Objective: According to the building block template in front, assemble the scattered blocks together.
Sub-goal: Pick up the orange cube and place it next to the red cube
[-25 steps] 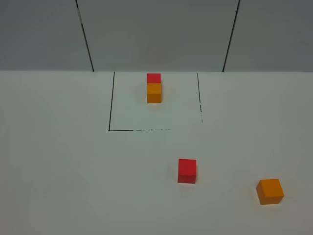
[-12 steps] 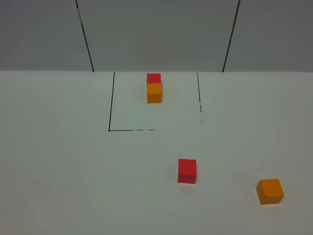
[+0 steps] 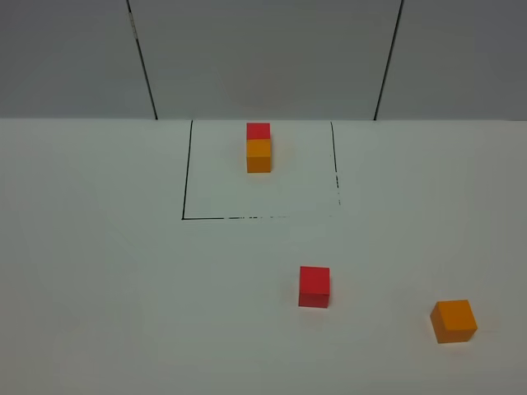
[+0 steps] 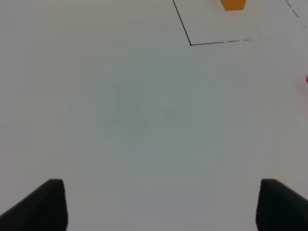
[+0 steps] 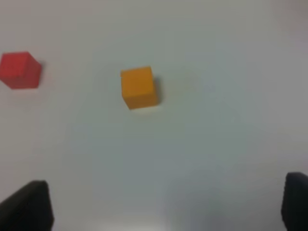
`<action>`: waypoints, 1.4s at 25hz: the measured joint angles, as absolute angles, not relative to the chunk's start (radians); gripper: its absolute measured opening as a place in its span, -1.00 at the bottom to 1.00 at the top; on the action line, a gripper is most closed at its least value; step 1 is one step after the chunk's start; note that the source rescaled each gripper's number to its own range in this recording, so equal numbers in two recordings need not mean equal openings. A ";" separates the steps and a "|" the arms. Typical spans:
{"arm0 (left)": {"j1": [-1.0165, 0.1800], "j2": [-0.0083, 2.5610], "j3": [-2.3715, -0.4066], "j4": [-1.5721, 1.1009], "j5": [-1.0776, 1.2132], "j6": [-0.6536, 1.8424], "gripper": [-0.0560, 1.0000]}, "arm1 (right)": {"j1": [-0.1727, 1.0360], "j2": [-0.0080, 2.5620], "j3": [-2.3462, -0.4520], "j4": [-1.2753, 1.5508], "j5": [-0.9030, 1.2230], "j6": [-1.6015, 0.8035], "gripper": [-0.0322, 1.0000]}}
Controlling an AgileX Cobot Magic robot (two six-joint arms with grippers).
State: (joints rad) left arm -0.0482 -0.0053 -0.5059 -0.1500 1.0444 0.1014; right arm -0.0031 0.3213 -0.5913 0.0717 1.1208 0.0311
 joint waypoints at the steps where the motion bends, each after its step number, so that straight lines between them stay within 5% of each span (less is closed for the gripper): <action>1: -0.048 -0.005 -0.506 -0.150 1.044 0.101 0.41 | -0.003 0.387 -0.607 0.077 1.106 0.000 0.88; 15: -0.048 -0.005 -0.506 -0.150 1.044 0.101 0.41 | 0.151 1.347 -0.765 0.185 0.758 -0.065 0.95; 35: -0.048 -0.005 -0.506 -0.150 1.044 0.102 0.41 | 0.233 1.702 -0.766 0.124 0.517 0.016 0.95</action>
State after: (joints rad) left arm -0.0482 -0.0053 -0.5059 -0.1500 1.0444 0.1016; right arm 0.2331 1.7020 -0.7657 0.1241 0.5172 0.0159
